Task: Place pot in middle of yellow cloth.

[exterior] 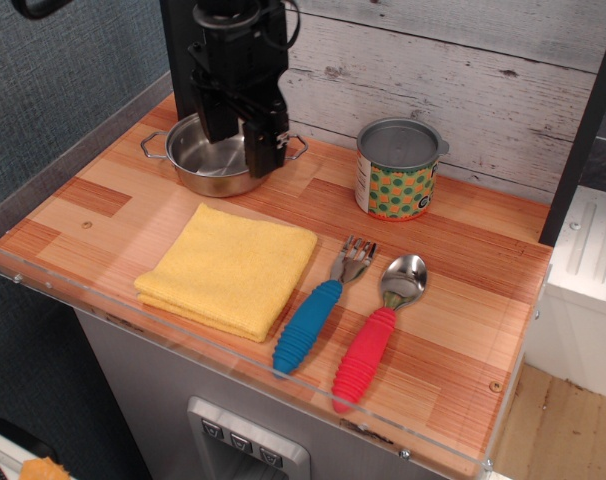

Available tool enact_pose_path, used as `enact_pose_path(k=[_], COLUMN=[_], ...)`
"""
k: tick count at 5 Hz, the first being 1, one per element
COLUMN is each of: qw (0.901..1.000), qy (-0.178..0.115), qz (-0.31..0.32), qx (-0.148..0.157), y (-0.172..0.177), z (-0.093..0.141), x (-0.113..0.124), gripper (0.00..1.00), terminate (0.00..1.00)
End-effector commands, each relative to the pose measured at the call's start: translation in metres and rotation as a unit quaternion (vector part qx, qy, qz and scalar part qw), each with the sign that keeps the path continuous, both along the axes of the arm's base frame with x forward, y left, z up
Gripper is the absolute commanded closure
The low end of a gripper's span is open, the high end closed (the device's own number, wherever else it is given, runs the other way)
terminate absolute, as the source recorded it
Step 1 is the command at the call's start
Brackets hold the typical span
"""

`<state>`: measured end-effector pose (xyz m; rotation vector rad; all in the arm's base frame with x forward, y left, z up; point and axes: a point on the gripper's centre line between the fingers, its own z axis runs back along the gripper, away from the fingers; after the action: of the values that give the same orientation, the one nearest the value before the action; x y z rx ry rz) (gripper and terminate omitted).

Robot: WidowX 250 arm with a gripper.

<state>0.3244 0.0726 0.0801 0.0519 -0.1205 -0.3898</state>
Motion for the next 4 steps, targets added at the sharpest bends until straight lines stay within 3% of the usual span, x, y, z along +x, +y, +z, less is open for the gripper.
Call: enact_pose_path(k=[1, 2, 4], qw=[0.9995, 0.9990, 0.9991], qy=[-0.032, -0.039, -0.016], qz=[-0.001, -0.020, -0.040], qx=[0.005, 0.001, -0.006], y=[0.021, 0.024, 0.028], z=[-0.011, -0.023, -0.044], x=[0.031, 0.036, 0.040], gripper=[0.00, 0.00, 0.00], terminate=[0.00, 0.00, 0.00])
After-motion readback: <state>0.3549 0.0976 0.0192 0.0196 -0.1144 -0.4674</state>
